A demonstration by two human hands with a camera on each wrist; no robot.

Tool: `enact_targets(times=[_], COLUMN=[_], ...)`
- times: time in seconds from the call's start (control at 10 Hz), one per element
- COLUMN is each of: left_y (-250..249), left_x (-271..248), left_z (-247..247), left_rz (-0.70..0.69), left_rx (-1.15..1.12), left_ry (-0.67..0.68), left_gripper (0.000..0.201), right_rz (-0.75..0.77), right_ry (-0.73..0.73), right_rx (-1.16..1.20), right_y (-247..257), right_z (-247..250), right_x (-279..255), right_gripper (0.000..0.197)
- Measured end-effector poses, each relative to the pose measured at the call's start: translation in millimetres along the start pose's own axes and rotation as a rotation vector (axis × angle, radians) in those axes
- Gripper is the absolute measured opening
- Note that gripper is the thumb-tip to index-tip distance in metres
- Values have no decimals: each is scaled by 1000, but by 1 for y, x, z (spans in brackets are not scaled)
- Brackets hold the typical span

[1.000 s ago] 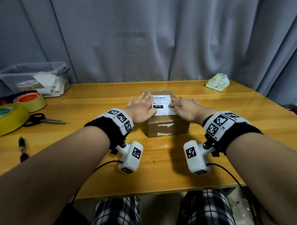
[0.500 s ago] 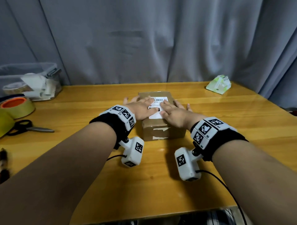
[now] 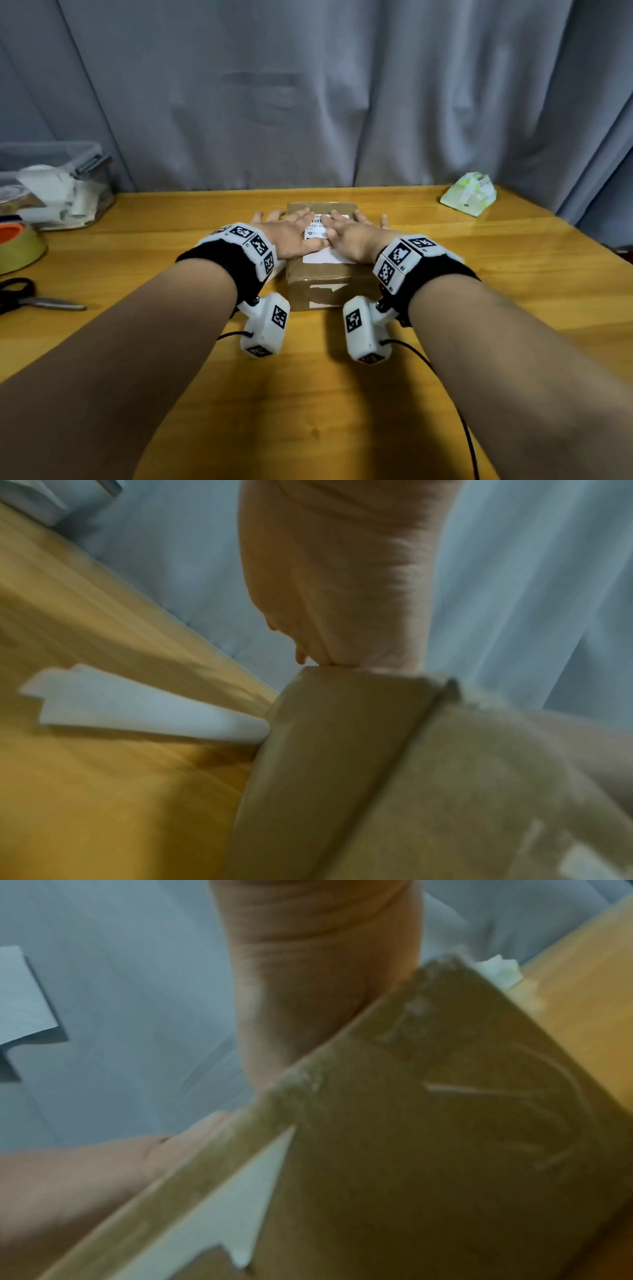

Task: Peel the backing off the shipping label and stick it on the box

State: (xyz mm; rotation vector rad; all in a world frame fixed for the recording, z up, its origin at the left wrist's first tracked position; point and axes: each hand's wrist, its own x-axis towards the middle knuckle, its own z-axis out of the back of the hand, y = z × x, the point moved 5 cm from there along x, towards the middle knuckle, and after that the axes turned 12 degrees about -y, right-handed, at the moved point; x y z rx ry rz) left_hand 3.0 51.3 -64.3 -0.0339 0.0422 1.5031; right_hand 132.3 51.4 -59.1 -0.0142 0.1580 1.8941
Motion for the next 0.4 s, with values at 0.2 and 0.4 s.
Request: enact_targets(times=[0.2, 0.4], left_y=[1, 2], left_x=[-4, -14], left_z=[-2, 5], left_rz=[37, 98], left_rx=[-25, -64], left_ry=[-9, -156], left_gripper=[78, 57], right_rz=[-117, -140], right_ry=[-41, -203], right_rx=[-9, 17], right_y=[-38, -42], right_z=[-3, 7], right_x=[-1, -8], right_gripper=[55, 56])
